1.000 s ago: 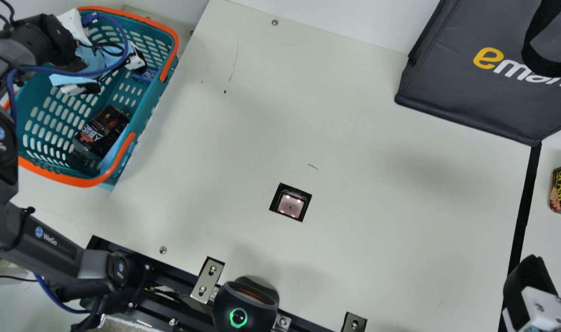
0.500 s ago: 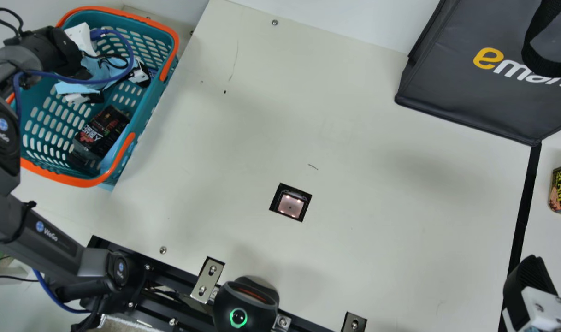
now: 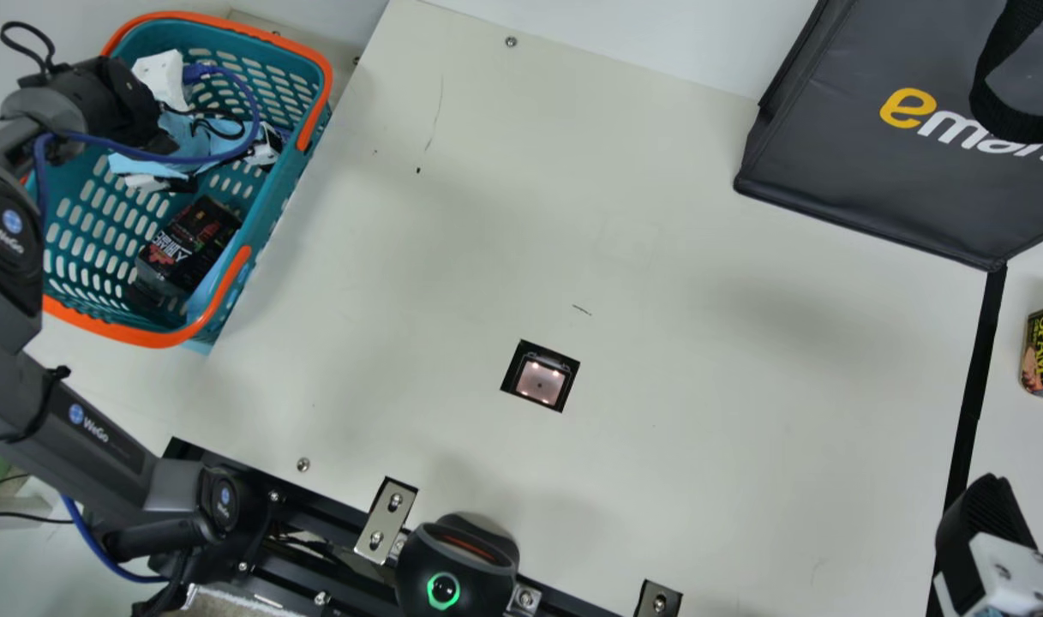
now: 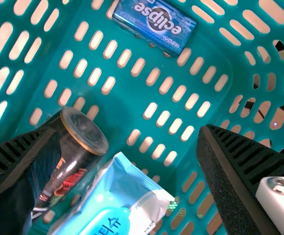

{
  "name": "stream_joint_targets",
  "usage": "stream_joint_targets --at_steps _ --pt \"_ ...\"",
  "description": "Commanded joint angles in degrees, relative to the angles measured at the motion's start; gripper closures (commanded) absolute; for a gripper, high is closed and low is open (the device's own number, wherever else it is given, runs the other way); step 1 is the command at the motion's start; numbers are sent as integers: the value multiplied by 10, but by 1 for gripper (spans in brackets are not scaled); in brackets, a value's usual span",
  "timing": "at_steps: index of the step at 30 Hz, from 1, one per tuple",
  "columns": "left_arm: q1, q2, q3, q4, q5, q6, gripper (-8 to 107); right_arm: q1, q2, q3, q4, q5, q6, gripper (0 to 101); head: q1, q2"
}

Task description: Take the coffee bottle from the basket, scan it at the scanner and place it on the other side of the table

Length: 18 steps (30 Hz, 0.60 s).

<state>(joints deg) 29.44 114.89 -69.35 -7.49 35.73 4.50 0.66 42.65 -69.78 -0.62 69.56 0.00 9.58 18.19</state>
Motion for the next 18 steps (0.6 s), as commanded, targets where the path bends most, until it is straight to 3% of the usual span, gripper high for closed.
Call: stream_joint_targets --at_steps 1,18 --pt "0 5 -3 0 -1 8 9 0 0 0 0 0 0 6 -17 2" --pt "-7 78 -46 19 -54 -8 9 0 0 0 0 0 0 6 -17 2"
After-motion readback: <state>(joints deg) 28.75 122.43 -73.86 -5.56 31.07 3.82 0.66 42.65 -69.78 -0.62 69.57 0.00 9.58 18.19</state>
